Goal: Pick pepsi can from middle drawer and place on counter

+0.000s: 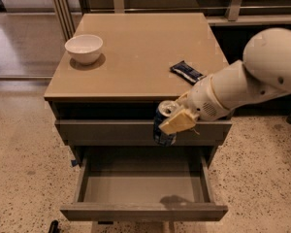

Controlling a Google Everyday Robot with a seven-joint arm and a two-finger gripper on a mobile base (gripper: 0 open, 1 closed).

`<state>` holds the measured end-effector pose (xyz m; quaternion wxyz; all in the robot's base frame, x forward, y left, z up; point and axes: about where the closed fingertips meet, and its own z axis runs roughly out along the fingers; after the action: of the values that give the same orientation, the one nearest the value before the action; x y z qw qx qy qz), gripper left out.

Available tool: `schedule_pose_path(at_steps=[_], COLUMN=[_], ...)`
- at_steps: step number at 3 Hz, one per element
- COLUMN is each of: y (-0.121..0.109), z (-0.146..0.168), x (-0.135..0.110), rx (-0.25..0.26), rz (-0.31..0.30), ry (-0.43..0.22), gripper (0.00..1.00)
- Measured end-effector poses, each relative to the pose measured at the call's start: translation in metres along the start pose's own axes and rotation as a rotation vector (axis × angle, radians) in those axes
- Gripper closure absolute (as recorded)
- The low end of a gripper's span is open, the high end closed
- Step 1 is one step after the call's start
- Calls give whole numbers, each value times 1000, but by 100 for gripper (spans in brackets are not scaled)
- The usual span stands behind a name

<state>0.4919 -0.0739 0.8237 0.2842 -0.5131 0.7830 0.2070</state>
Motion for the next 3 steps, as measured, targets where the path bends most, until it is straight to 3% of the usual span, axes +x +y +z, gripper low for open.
schedule_pose_path(at_steps=[1, 3], y=[-2, -12], z=[-44, -46], x=[-35, -42], rx=[-7, 2], rz=[-36, -54], ry=[-6, -16], gripper=[100, 100])
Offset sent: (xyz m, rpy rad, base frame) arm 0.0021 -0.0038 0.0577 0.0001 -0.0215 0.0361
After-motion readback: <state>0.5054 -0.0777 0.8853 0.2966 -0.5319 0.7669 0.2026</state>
